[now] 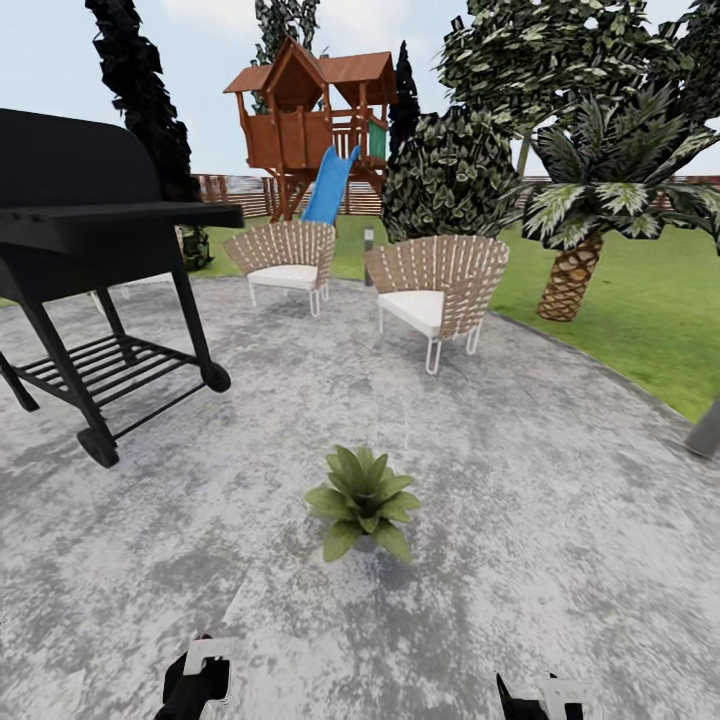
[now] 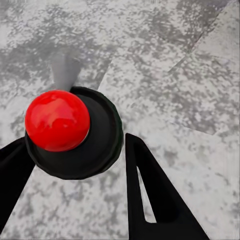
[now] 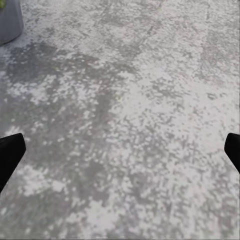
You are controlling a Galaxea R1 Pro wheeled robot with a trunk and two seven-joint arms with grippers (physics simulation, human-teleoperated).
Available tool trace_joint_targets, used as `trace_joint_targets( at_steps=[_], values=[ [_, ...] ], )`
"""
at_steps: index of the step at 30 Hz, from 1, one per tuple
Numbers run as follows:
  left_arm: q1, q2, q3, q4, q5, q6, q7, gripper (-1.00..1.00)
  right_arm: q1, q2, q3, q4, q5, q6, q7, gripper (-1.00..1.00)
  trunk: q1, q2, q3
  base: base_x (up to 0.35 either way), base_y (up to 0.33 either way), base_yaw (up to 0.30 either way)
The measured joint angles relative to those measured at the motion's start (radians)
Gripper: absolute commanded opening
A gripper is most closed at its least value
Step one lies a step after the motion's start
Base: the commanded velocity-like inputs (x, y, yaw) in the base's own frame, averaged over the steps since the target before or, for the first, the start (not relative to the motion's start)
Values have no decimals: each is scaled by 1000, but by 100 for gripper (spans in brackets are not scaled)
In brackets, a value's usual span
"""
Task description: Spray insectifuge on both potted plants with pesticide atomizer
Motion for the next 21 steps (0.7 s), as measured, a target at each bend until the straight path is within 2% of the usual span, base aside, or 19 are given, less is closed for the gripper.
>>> trace_joint_targets(
  at_steps=[5, 10, 15, 17, 19, 20, 21],
  values=[
    [0, 0, 0, 0, 0, 0, 0, -100, 0, 0, 0, 0, 1, 1, 1, 100, 0, 0, 1, 177, 182, -150],
    [0, 0, 0, 0, 0, 0, 0, -100, 0, 1, 0, 0, 2, 0, 1, 100, 0, 0, 4, 48, 22, -232],
    [0, 3, -6, -3, -14, -1, -5, -100, 0, 6, 4, -1, 4, -1, 4, 100, 0, 0, 5, 3, 1, -42],
    [0, 9, -23, -3, -62, 1, -33, -100, 0, 2, 12, -3, 9, -1, 5, 100, 0, 0, 5, 0, 0, -4],
    [0, 14, -50, -4, -165, 6, -125, -100, -1, -4, 71, -10, 55, -1, 7, 100, 0, 0, 5, 0, 0, -1],
    [-3, 19, -54, -4, -202, 7, -159, -100, -1, -7, 97, -18, 83, -1, 7, 100, 0, 0, 5, 0, 0, 0],
    [-12, 50, -60, -12, -309, 9, -274, -100, -2, -17, 183, -83, 195, 2, 10, 100, 0, 0, 5, 0, 0, 0]
  ],
)
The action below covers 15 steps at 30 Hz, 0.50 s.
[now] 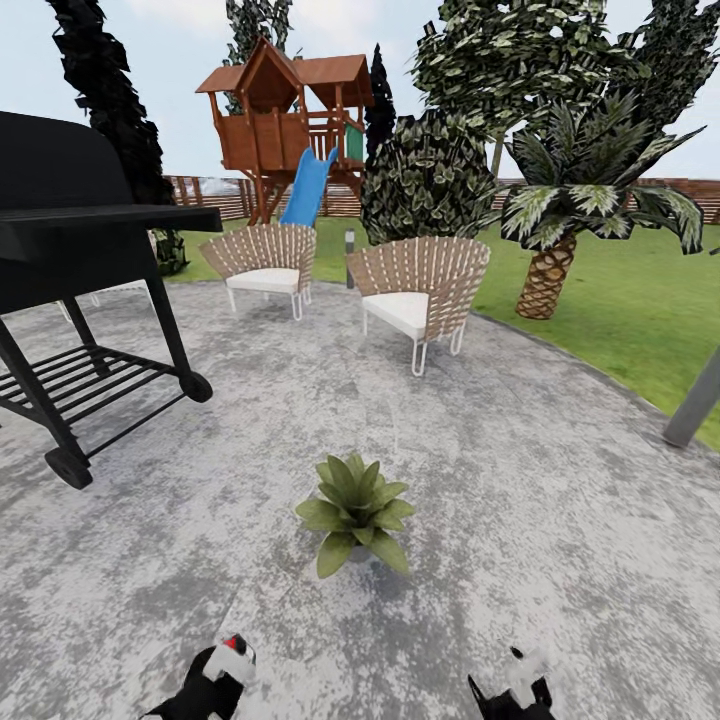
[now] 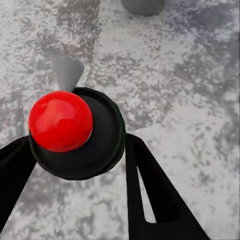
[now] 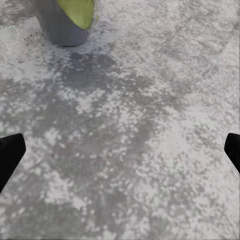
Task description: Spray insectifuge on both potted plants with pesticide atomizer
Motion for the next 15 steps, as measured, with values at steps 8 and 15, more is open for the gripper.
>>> trace_joint_targets(
  at_steps=[8, 15],
  values=[
    [-68, 18, -7, -6, -312, 113, -324, -100, -21, -6, 48, -149, 320, 185, 295, 100, 0, 0, 0, 0, 0, 0],
    [-137, 2, -10, -15, -437, 212, -425, -100, -27, 3, 47, -224, 325, 197, 462, 100, 0, 0, 0, 0, 0, 0]
  ],
)
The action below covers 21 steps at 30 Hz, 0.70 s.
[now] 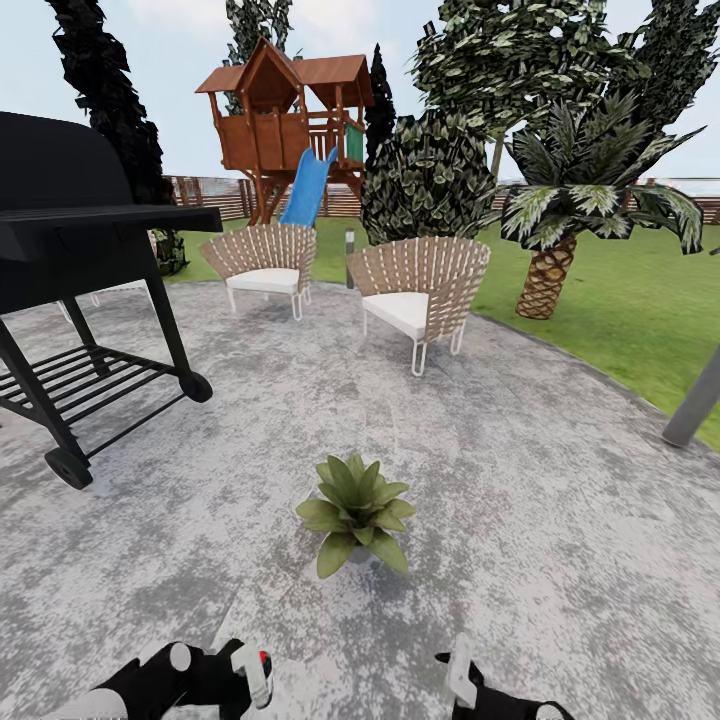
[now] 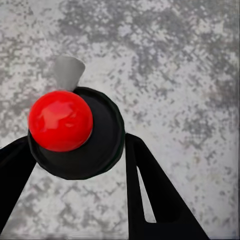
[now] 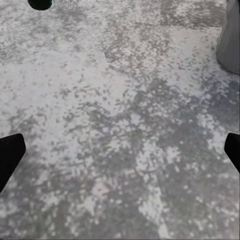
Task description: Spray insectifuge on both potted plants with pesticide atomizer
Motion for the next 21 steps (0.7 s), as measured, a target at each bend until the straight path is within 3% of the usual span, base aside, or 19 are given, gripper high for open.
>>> trace_joint_targets(
  at_steps=[4, 5, 8, 14, 17, 19, 21],
  values=[
    [-4, -5, 4, -106, -95, 116, -78, -100, -10, 11, 0, -68, 0, 50, 89, 100, 0, 0, 0, 0, 0, 0],
    [-4, -9, 3, -134, -116, 149, -97, -100, -12, 22, 0, -97, 0, 92, 118, -100, 0, 0, 0, 0, 0, 0],
    [-4, -22, 3, -178, -152, 200, -122, -100, -16, 41, -1, -168, 2, 177, 190, -100, 0, 0, 0, 0, 0, 0],
    [-4, -54, 3, -185, -216, 214, -138, -100, -19, 64, 1, -192, 9, 192, 205, -100, 0, 0, 0, 0, 0, 0],
    [-3, -84, 4, -184, -248, 215, -141, -100, -19, 83, 1, -192, 23, 193, 205, -100, 0, 0, 0, 0, 0, 0],
    [-3, -124, 4, -185, -255, 214, -141, -100, -19, 105, 1, -192, 26, 193, 205, -100, 0, 0, 0, 0, 0, 0],
    [-1, -145, -1, -185, -258, 214, -141, -100, -19, 109, 1, -192, 26, 193, 205, -100, 0, 0, 0, 0, 0, 0]
  ],
)
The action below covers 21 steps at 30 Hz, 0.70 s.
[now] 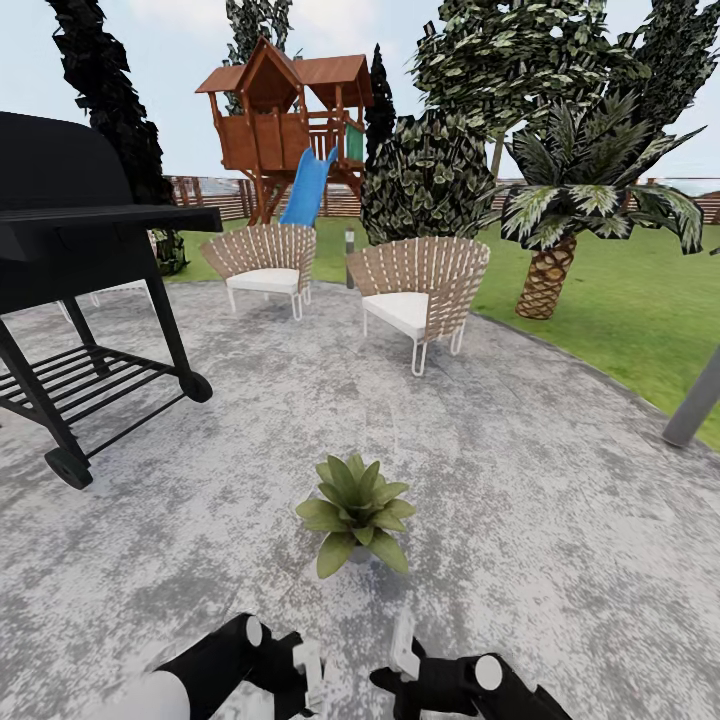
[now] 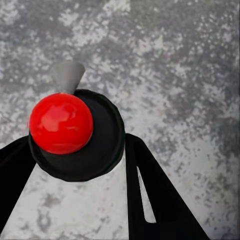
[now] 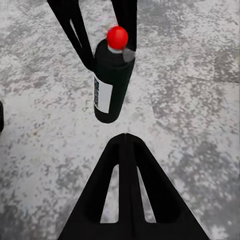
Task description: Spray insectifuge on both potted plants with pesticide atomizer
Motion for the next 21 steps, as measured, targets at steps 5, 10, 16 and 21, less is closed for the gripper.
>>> trace_joint_targets(
  at_steps=[5, 10, 16, 21],
  values=[
    [3, -24, -32, 0, -8, 1, 1, -100, 0, 30, 3, -1, 0, 0, -2, -100, 0, 0, 0, 0, 0, 0],
    [6, -28, -34, 0, -3, -7, -5, -100, 0, 35, 3, -1, 1, 0, -3, -100, 0, 0, 0, 0, 0, 0],
    [5, -29, -34, -15, -1, -16, -99, -100, 0, 33, 2, 2, 2, 0, -4, -100, 0, 0, 0, 0, 0, 0],
    [5, -37, -32, -22, -1, -19, -103, -100, 0, 32, 1, 5, 3, 0, -4, -100, 0, 0, 0, 0, 0, 0]
  ],
)
